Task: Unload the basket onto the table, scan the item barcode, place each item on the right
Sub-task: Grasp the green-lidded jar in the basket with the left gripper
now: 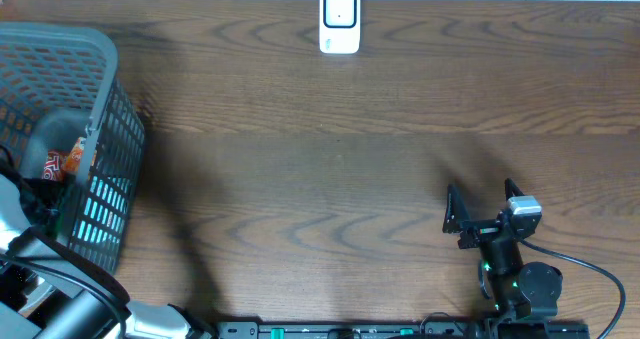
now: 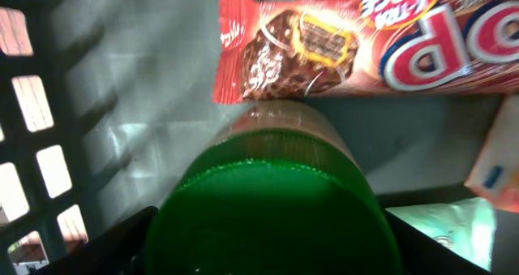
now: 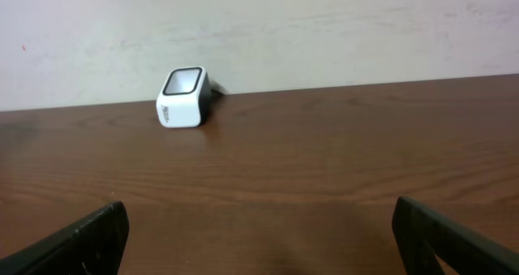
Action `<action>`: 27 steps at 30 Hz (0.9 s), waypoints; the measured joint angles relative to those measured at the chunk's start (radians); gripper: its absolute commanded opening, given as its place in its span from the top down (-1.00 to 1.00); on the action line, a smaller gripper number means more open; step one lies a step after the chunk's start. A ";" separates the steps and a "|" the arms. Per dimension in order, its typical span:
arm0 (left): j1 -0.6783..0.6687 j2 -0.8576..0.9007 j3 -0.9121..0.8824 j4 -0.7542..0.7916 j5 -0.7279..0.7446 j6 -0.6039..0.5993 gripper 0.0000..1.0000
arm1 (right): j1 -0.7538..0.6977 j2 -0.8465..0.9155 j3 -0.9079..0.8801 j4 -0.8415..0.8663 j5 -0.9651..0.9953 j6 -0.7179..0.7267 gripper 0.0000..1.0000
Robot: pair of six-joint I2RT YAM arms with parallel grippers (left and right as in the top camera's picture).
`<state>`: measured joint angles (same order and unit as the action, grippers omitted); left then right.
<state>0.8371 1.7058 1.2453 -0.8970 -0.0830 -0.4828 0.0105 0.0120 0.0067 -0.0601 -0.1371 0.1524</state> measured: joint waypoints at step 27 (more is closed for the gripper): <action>0.000 0.005 -0.143 0.164 0.039 -0.008 -0.62 | 0.000 0.000 0.000 0.000 0.000 0.000 -0.99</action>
<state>0.8371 1.7111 1.1023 -0.7330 -0.0441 -0.4911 0.0105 0.0120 0.0067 -0.0601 -0.1371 0.1524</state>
